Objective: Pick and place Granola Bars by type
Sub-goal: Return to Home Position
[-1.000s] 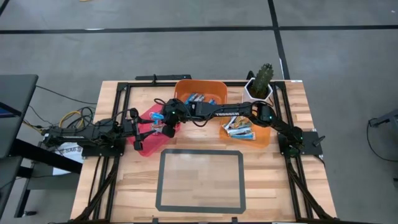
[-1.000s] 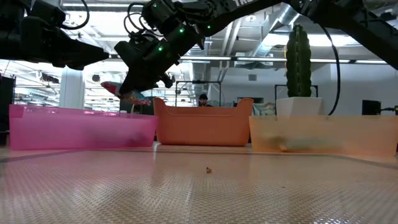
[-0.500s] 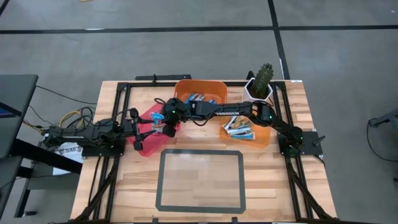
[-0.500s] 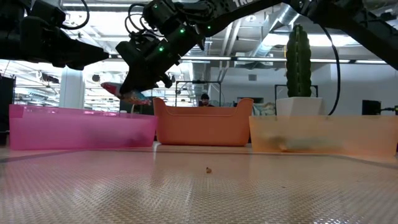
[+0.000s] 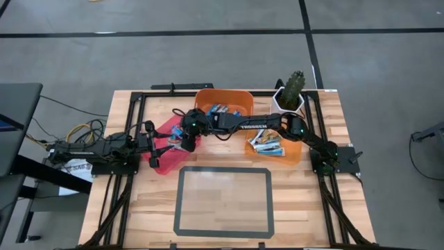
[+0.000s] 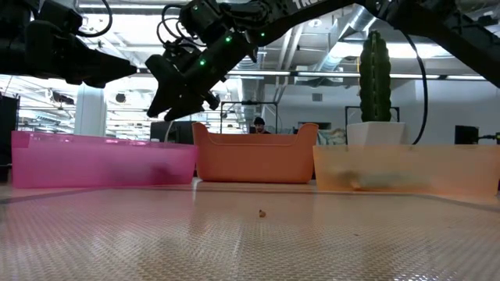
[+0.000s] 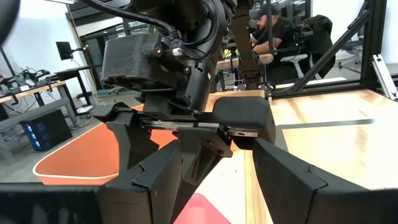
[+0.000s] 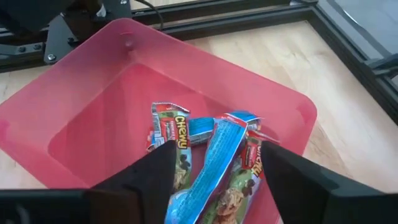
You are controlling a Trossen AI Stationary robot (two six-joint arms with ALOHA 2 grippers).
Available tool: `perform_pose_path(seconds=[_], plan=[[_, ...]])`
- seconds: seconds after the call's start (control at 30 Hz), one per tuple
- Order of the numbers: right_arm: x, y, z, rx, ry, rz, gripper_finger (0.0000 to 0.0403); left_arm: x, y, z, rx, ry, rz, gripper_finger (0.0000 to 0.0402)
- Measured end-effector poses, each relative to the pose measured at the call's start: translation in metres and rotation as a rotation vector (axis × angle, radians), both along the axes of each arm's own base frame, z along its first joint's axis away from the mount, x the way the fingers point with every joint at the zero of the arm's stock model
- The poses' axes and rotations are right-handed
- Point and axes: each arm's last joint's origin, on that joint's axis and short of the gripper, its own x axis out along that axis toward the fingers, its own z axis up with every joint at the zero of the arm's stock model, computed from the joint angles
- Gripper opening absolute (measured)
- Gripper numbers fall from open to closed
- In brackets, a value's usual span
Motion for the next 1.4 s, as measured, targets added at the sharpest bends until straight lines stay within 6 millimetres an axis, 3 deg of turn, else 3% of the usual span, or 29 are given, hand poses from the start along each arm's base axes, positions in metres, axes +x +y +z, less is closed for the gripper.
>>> perform_pose_path(seconds=[0.17, 0.4, 0.67, 0.97, 1.23, 1.4], plan=[[-0.001, 0.0, -0.002, 0.0, 0.025, 0.01, 0.0239, 0.0, 0.0, 0.0, 0.0, 0.0, 0.0, 0.0193], [-0.005, 0.013, -0.008, -0.014, 0.109, 0.055, 0.0223, 0.0, 0.0, 0.0, 0.0, 0.0, 0.0, 0.0193], [-0.006, 0.045, -0.009, -0.034, 0.146, 0.137, 0.0133, 0.0, 0.0, 0.0, 0.0, 0.0, 0.0, 0.0193], [-0.019, 0.093, 0.018, -0.055, 0.161, 0.252, 0.001, 0.0, 0.0, 0.0, 0.0, 0.0, 0.0, 0.0193], [-0.029, 0.128, 0.037, -0.074, 0.126, 0.332, 0.0004, 0.0, 0.0, 0.0, 0.0, 0.0, 0.0, 0.0193], [-0.052, 0.142, 0.04, -0.079, 0.067, 0.349, 0.0003, 0.0, 0.0, 0.0, 0.0, 0.0, 0.0, 0.0193]])
